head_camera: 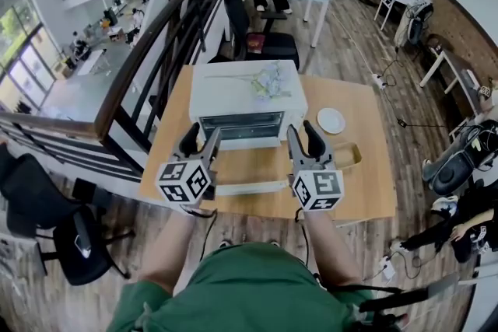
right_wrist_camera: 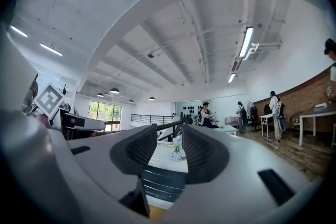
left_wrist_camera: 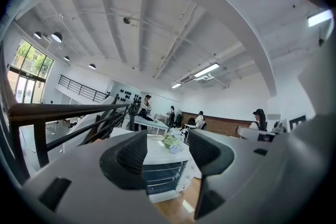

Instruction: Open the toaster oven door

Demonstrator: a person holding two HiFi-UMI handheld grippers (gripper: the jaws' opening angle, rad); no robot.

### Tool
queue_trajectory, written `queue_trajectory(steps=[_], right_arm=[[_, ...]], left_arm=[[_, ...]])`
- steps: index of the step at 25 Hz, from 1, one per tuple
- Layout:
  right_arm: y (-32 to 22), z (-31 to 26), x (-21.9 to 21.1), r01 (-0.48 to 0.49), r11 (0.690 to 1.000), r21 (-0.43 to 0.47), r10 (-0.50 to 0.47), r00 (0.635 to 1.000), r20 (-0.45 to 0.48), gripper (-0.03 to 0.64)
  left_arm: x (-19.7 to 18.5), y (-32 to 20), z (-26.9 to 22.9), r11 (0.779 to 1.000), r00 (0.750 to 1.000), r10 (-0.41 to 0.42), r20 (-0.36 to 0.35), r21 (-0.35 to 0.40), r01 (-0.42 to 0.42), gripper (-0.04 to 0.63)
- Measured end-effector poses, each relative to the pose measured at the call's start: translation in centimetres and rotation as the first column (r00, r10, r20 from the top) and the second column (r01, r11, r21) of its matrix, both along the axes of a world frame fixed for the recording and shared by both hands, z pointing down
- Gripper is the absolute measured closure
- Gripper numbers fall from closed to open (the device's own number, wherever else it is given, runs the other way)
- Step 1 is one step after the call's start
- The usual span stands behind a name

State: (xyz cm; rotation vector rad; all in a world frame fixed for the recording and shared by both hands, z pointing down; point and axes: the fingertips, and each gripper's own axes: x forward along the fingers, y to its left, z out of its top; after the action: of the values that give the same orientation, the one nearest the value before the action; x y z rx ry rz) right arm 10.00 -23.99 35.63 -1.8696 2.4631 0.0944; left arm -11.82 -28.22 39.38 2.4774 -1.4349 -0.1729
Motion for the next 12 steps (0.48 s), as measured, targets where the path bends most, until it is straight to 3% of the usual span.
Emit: queue_trajectory(steps=[12], right_arm=[[-0.5, -0.6, -1.1, 0.034, 0.999, -0.001, -0.034, 0.998, -0.043, 0.476]], left_arm=[[1.2, -0.2, -1.5, 0.998, 0.998, 0.015, 0.066, 0.054, -0.019, 0.336]])
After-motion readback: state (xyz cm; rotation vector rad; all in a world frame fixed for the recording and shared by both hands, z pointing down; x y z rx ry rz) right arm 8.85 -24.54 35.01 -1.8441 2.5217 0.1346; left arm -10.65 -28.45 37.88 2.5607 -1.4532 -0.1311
